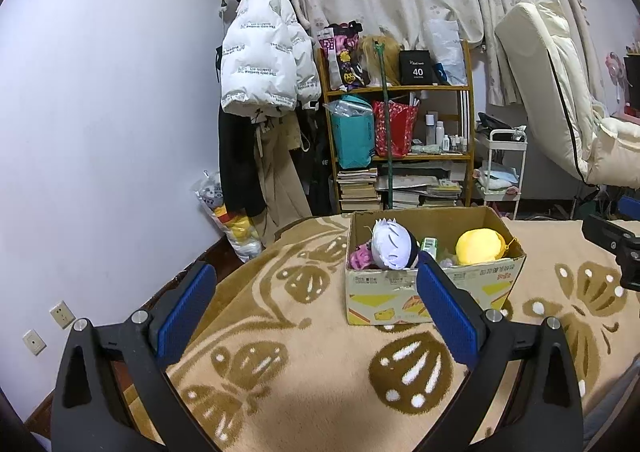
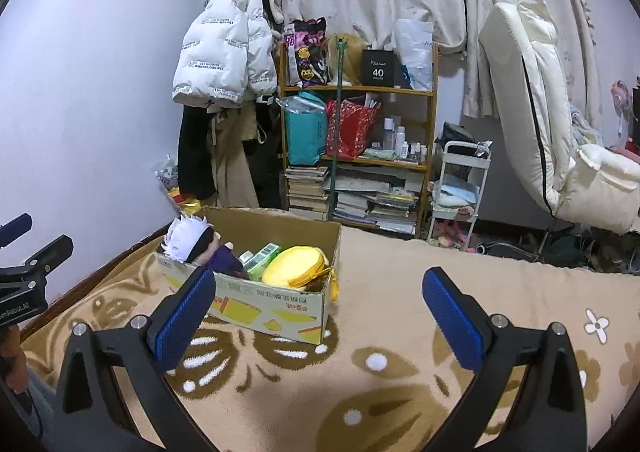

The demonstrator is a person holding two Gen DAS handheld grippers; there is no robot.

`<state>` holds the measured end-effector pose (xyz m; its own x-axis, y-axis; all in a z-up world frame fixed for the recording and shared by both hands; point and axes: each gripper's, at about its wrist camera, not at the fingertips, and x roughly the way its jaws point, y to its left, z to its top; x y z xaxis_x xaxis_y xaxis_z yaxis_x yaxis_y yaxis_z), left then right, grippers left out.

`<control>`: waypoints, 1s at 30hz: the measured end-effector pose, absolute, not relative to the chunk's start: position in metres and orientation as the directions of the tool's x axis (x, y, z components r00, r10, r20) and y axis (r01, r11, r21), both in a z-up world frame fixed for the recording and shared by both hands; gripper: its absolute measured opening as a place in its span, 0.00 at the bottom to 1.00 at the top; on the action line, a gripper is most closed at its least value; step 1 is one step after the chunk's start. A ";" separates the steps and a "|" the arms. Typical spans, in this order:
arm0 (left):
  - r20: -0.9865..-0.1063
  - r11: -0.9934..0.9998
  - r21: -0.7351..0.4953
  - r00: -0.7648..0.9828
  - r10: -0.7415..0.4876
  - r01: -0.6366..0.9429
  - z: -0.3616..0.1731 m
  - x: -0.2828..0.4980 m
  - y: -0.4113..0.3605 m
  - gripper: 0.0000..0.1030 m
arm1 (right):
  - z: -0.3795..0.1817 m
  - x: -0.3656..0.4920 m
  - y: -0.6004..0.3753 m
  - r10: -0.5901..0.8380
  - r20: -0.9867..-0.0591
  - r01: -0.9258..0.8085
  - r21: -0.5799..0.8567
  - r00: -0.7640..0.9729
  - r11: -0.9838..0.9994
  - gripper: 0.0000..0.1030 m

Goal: Organize soft objects

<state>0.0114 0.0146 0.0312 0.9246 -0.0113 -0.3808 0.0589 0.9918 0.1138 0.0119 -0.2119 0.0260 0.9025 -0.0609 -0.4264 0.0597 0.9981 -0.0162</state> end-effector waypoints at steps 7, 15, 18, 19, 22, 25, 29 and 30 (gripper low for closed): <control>-0.395 0.990 0.128 0.918 -0.006 0.062 0.023 0.018 0.010 0.97 | 0.016 0.020 -0.214 -0.052 -0.451 0.057 -0.002 0.891 0.998 1.00; -0.425 0.992 0.115 0.905 0.001 0.053 0.017 0.028 0.015 0.97 | 0.013 0.022 -0.214 -0.060 -0.450 0.059 -0.015 0.891 0.998 1.00; -0.425 0.992 0.116 0.905 0.005 0.049 0.015 0.029 0.015 0.97 | 0.010 0.024 -0.214 -0.057 -0.453 0.058 -0.013 0.890 0.998 1.00; -0.424 0.992 0.116 0.905 0.006 0.048 0.015 0.030 0.015 0.97 | 0.009 0.025 -0.214 -0.058 -0.455 0.059 -0.011 0.889 0.998 1.00; -0.425 0.993 0.110 0.905 0.001 0.051 0.015 0.030 0.016 0.97 | 0.005 0.028 -0.216 -0.054 -0.465 0.058 -0.004 0.883 0.998 1.00; -0.428 0.992 0.112 0.904 0.003 0.050 0.014 0.030 0.016 0.97 | 0.003 0.029 -0.216 -0.051 -0.468 0.053 -0.009 0.882 0.999 1.00; -0.428 0.992 0.112 0.904 0.001 0.052 0.013 0.029 0.015 0.97 | 0.003 0.029 -0.215 -0.051 -0.467 0.053 -0.008 0.883 0.999 1.00; -0.428 0.992 0.112 0.904 0.000 0.053 0.014 0.029 0.015 0.97 | 0.003 0.029 -0.215 -0.051 -0.468 0.053 -0.009 0.882 0.999 1.00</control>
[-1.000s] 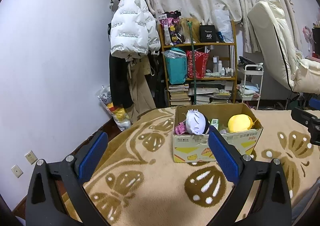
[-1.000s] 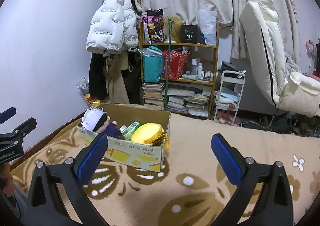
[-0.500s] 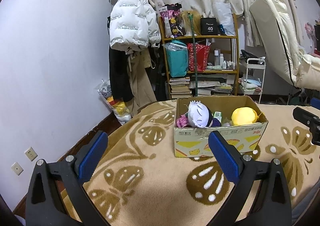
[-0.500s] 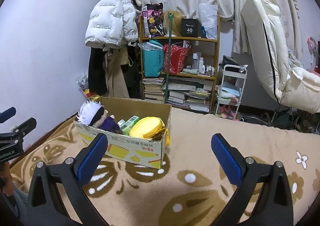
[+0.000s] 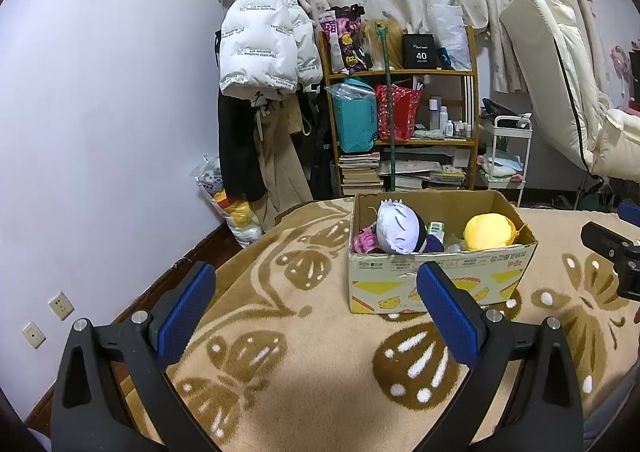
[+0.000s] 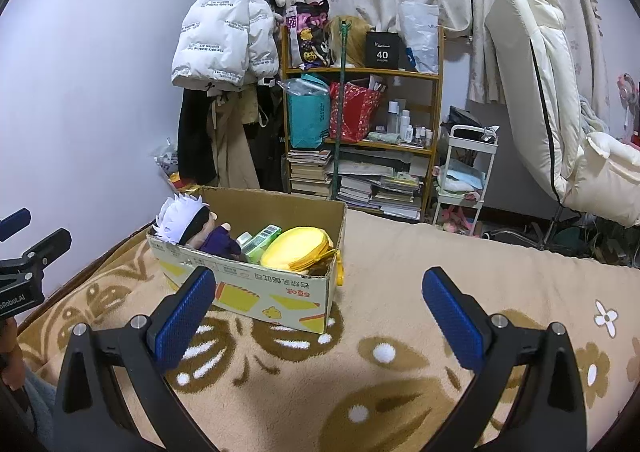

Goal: Organize soft objects

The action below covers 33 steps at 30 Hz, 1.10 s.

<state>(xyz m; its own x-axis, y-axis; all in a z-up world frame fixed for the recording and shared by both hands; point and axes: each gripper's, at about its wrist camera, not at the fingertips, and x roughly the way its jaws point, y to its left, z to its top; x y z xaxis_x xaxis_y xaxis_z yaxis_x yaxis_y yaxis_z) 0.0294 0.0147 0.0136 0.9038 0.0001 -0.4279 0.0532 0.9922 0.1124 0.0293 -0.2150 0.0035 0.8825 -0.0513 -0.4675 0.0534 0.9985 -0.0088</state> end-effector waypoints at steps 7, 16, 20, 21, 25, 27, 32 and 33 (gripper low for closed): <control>-0.419 0.992 0.113 0.908 -0.001 0.054 0.014 0.028 0.012 0.97 | 0.006 0.029 -0.214 -0.052 -0.460 0.059 0.001 0.887 0.998 1.00; -0.425 0.991 0.116 0.905 -0.007 0.062 0.014 0.026 0.011 0.97 | 0.006 0.029 -0.214 -0.052 -0.460 0.058 0.000 0.886 0.998 1.00; -0.421 0.990 0.122 0.907 -0.009 0.066 0.015 0.025 0.010 0.97 | 0.006 0.028 -0.215 -0.054 -0.459 0.062 0.004 0.887 0.998 1.00; -0.420 0.990 0.122 0.907 -0.009 0.066 0.015 0.025 0.009 0.97 | 0.007 0.028 -0.215 -0.053 -0.459 0.063 0.007 0.887 0.998 1.00; -0.422 0.991 0.120 0.907 -0.009 0.066 0.016 0.025 0.010 0.97 | 0.010 0.026 -0.219 -0.058 -0.457 0.069 0.007 0.888 0.998 1.00; -0.423 0.990 0.120 0.906 -0.011 0.068 0.016 0.025 0.010 0.97 | 0.011 0.026 -0.221 -0.057 -0.456 0.069 0.009 0.888 0.998 1.00; -0.428 0.989 0.125 0.904 -0.015 0.075 0.015 0.025 0.008 0.97 | 0.011 0.025 -0.223 -0.061 -0.456 0.074 0.010 0.888 0.997 1.00; -0.429 0.989 0.125 0.903 -0.017 0.077 0.015 0.025 0.008 0.97 | 0.011 0.025 -0.223 -0.061 -0.455 0.073 0.009 0.888 0.997 1.00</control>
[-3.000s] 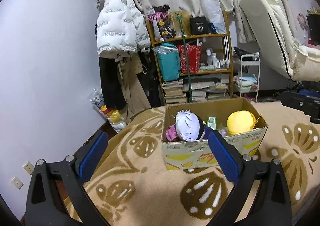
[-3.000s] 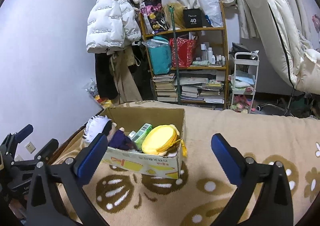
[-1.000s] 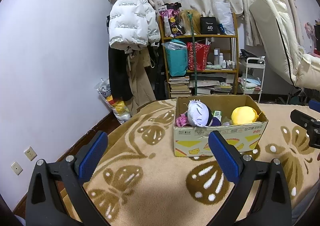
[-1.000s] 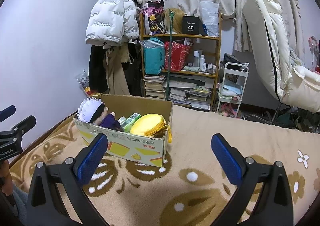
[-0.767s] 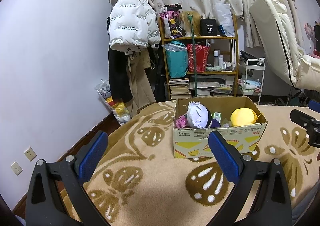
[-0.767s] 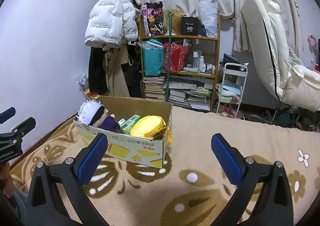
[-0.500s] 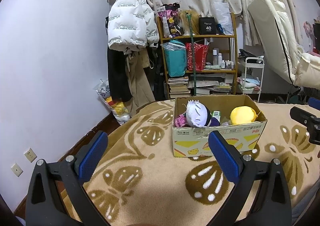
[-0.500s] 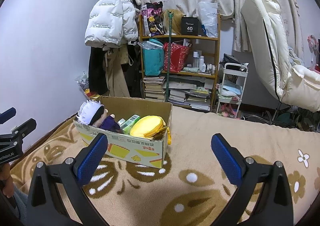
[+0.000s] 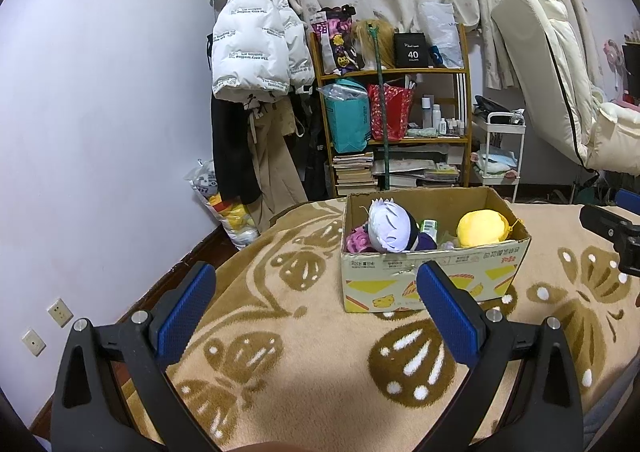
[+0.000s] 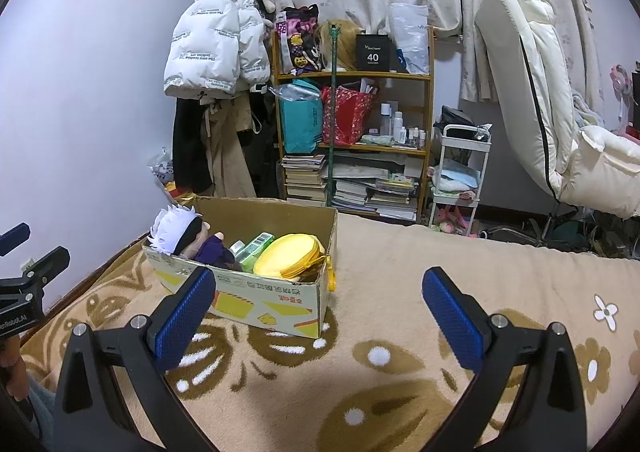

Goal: Organize soft objects

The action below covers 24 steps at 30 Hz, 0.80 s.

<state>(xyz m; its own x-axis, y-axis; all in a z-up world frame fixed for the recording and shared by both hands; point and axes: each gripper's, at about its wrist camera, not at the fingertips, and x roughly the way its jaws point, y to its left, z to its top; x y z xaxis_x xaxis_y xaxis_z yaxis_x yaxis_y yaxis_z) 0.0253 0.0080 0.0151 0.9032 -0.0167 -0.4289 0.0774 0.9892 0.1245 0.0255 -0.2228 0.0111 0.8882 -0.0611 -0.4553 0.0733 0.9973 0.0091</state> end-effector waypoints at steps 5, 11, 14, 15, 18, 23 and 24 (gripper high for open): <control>-0.431 0.989 0.124 0.902 -0.019 0.080 0.015 0.026 0.008 0.97 | 0.011 0.025 -0.224 -0.063 -0.454 0.074 0.008 0.889 0.997 1.00; -0.431 0.989 0.124 0.902 -0.019 0.080 0.015 0.026 0.008 0.97 | 0.014 0.025 -0.229 -0.068 -0.449 0.084 0.014 0.891 0.996 1.00; -0.432 0.989 0.124 0.902 -0.020 0.081 0.015 0.027 0.009 0.97 | 0.014 0.024 -0.229 -0.068 -0.448 0.083 0.014 0.891 0.996 1.00; -0.431 0.989 0.123 0.902 -0.019 0.080 0.015 0.027 0.009 0.97 | 0.015 0.024 -0.230 -0.068 -0.448 0.083 0.015 0.892 0.996 1.00; -0.432 0.989 0.122 0.902 -0.020 0.080 0.014 0.027 0.008 0.97 | 0.014 0.024 -0.230 -0.067 -0.449 0.082 0.013 0.891 0.997 1.00; -0.432 0.989 0.124 0.902 -0.019 0.080 0.014 0.027 0.008 0.97 | 0.014 0.024 -0.230 -0.067 -0.449 0.081 0.014 0.891 0.997 1.00; -0.432 0.989 0.124 0.902 -0.019 0.080 0.014 0.027 0.008 0.97 | 0.014 0.024 -0.229 -0.067 -0.448 0.082 0.014 0.891 0.997 1.00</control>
